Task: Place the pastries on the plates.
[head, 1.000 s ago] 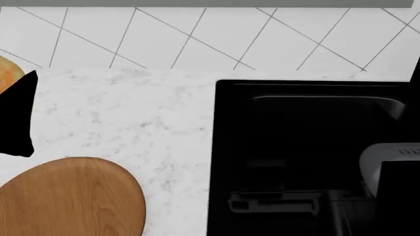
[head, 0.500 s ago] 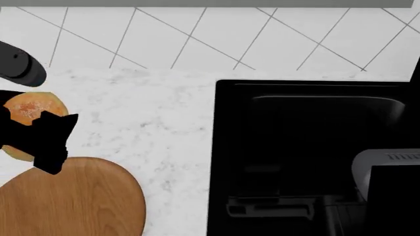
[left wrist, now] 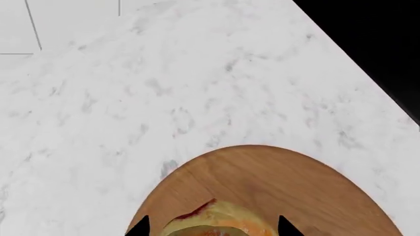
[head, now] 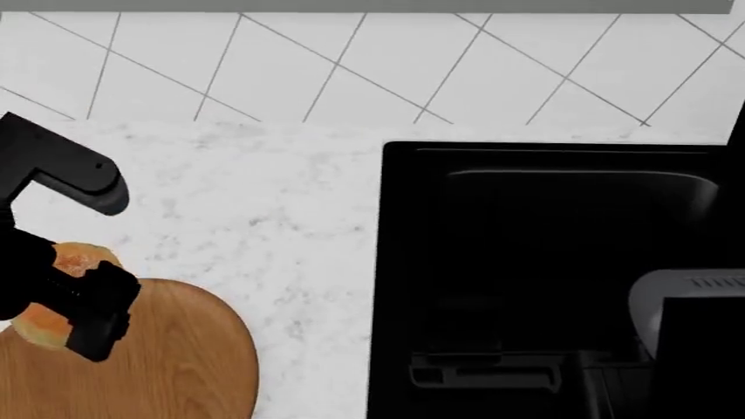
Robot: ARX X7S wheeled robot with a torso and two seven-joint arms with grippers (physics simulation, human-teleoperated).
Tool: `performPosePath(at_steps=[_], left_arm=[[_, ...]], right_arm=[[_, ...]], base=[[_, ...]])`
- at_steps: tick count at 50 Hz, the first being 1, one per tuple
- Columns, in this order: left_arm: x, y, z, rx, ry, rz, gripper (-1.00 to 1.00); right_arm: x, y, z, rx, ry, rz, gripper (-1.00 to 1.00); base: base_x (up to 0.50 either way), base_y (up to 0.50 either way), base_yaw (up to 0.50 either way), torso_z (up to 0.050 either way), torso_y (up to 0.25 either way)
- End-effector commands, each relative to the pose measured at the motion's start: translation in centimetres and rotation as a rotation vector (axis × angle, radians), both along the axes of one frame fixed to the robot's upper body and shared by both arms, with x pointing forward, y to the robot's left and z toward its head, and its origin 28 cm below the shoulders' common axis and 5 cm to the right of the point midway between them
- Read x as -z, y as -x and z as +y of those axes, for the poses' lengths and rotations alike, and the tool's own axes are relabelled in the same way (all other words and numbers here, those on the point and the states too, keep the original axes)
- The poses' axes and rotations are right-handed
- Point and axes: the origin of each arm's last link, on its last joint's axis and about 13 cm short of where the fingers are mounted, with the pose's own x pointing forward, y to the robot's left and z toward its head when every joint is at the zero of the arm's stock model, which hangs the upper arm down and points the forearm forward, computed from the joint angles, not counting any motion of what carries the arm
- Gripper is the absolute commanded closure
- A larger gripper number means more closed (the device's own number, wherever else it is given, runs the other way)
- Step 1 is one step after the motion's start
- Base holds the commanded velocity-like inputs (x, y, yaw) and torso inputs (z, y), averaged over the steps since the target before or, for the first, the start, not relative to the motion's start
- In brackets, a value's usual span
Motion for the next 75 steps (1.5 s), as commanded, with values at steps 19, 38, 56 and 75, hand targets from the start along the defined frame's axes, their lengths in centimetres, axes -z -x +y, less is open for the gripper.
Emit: performPosePath(at_steps=[19, 38, 56, 75], left_arm=[[2.7, -0.4, 0.4, -0.009, -0.036, 0.071, -1.0], [-4.0, 1.8, -0.4, 0.039, 0.048, -0.141, -1.0], [-5.7, 8.4, -1.7, 0.03, 0.164, -0.541, -1.0], [-3.9, 12.5, -1.0, -0.078, 0.315, -0.768, -1.0]], right_arm=[[0.1, 0.1, 0.0, 0.004, -0.006, 0.002, -1.0], [0.3, 0.0, -0.2, 0.007, -0.003, 0.005, -1.0], [-0.3, -0.2, -0.1, 0.004, -0.007, -0.015, -1.0], [-0.6, 0.0, -0.2, -0.005, -0.01, -0.064, -1.0]], base=[[0.0, 0.0, 0.0, 0.0, 0.0], [0.0, 0.0, 0.0, 0.0, 0.001], [0.0, 0.0, 0.0, 0.0, 0.0], [0.0, 0.0, 0.0, 0.0, 0.0]])
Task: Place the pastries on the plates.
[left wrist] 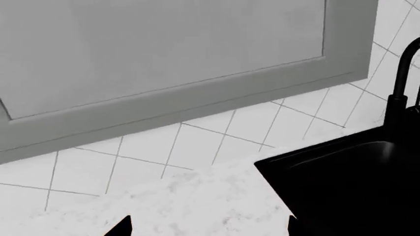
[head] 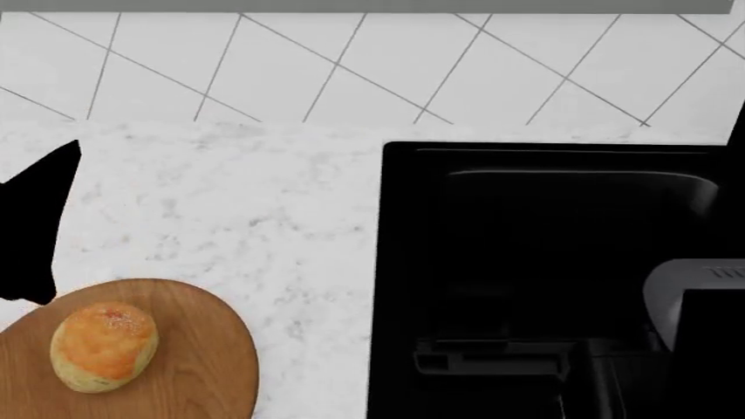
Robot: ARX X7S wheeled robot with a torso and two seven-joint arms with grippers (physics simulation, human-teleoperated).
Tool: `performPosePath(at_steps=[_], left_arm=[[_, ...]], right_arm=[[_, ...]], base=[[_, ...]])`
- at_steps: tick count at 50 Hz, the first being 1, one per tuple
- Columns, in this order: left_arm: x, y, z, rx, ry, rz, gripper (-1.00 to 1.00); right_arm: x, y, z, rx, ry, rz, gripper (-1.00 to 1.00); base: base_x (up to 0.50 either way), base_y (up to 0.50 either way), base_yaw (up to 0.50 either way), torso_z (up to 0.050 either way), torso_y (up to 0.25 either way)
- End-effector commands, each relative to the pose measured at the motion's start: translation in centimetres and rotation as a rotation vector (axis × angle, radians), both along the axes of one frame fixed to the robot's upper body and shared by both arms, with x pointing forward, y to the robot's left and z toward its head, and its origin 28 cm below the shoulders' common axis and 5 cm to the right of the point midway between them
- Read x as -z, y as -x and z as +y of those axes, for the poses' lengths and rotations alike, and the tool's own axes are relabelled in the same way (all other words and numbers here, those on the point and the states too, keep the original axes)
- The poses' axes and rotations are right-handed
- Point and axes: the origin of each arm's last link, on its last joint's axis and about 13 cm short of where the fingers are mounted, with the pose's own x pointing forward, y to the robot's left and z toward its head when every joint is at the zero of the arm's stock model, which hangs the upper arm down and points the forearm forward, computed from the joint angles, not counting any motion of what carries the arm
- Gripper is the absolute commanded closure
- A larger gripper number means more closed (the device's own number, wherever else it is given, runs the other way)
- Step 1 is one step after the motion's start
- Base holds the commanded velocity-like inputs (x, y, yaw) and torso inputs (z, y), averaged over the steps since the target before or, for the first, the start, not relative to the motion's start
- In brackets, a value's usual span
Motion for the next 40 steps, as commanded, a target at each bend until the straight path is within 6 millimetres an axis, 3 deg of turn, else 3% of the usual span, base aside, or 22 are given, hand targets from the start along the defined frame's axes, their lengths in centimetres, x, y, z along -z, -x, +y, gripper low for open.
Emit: performPosePath(at_steps=[1, 18, 40], left_arm=[[0.8, 2.7, 0.3, -0.058, 0.083, -0.131, -1.0], [2.6, 4.3, 1.1, -0.097, 0.17, -0.185, -1.0], [2.7, 4.9, 0.3, -0.118, 0.182, -0.226, -1.0]], right_arm=[[-0.3, 0.2, 0.0, -0.005, 0.003, -0.027, -1.0], [-0.7, 0.8, -0.2, -0.012, -0.006, -0.062, -1.0], [-1.3, 0.9, 0.0, -0.008, -0.008, -0.095, -1.0]], base=[[0.0, 0.0, 0.0, 0.0, 0.0], [0.0, 0.0, 0.0, 0.0, 0.0], [0.0, 0.0, 0.0, 0.0, 0.0]])
